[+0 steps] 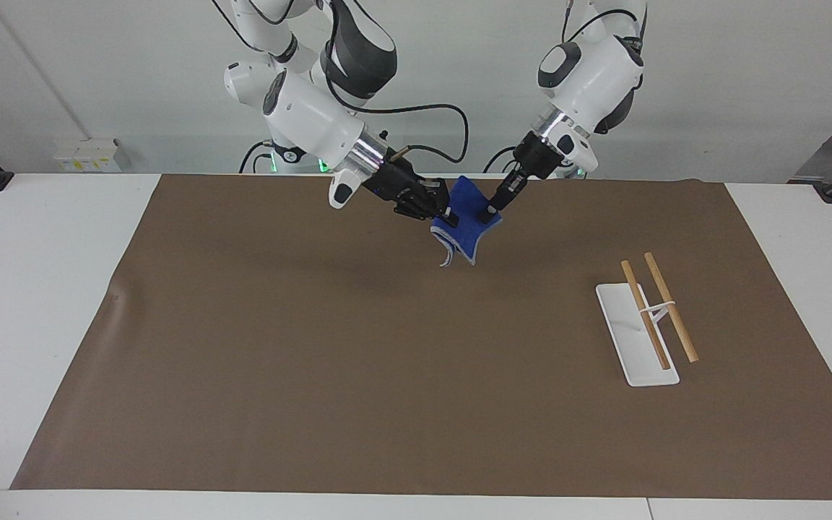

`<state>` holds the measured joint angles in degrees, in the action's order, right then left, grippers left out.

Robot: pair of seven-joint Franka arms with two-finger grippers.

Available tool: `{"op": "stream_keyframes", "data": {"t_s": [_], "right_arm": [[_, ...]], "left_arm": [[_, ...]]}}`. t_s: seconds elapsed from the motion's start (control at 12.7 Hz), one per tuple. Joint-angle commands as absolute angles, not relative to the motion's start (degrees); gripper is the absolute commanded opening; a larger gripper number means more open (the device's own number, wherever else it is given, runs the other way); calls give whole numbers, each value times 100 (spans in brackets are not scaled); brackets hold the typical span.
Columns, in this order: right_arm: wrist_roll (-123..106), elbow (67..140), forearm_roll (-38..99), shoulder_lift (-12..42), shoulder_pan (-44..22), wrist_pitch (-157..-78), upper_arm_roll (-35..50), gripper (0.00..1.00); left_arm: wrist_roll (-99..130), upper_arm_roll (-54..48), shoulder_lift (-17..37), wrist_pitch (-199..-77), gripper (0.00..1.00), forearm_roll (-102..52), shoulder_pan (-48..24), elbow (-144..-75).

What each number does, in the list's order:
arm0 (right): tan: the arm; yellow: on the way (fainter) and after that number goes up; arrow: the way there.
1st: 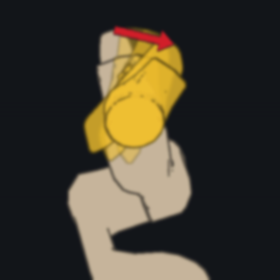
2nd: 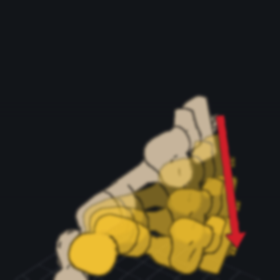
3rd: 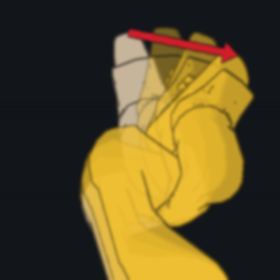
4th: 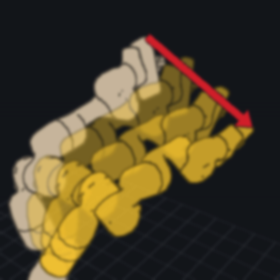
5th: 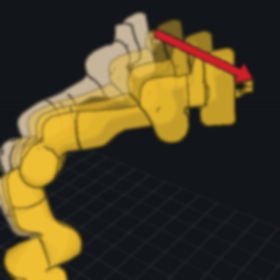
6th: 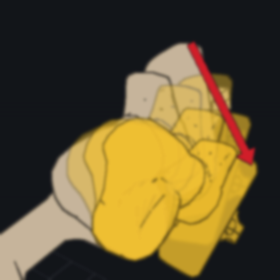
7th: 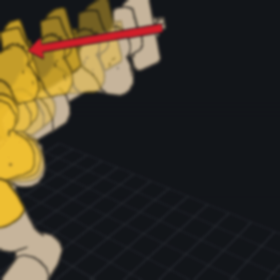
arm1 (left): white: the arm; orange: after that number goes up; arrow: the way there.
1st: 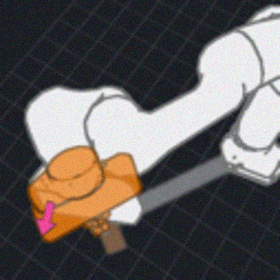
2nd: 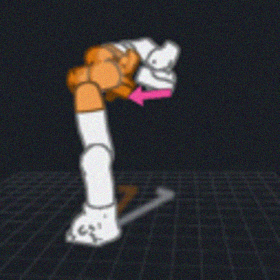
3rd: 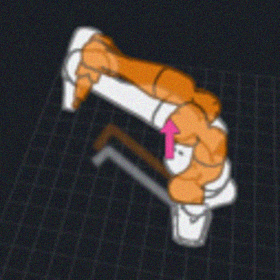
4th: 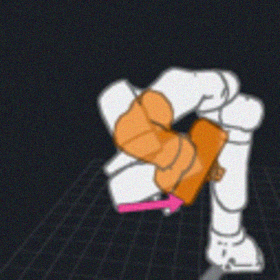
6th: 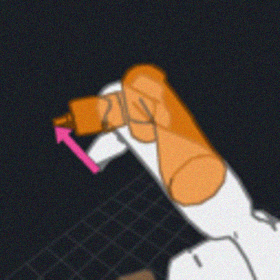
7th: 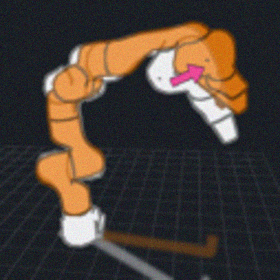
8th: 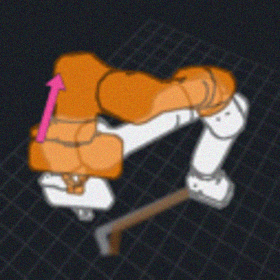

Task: Right arm passes towel to left arm to hang
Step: 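Close the left gripper on the towel beside the right gripper, then pull the towel away with the left gripper while the right gripper releases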

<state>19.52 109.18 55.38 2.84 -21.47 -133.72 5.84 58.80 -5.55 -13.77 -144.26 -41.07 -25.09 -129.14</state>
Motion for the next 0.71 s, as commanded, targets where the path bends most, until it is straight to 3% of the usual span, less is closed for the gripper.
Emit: {"op": "stream_keyframes", "data": {"t_s": [0.0, 0.31, 0.47, 0.63], "right_arm": [[1986, 10916, 5162, 229, -2109, -13333, 598, 41], [2039, 11021, 4170, 141, -2031, -13185, 554, 71], [2030, 11022, 3283, 10, -1628, -12659, 554, 86], [1978, 11013, 2377, -210, -1259, -12052, 554, 91]], "left_arm": [[5267, -545, -1485, -14396, 0, -4210, -2514, -13043], [4711, -536, -1468, -14405, 0, -4210, -2365, -13043], [4466, -536, -1468, -14423, 0, -4210, -2181, -13043], [4220, -536, -1450, -14414, 0, -4210, -1751, -13043]]}}
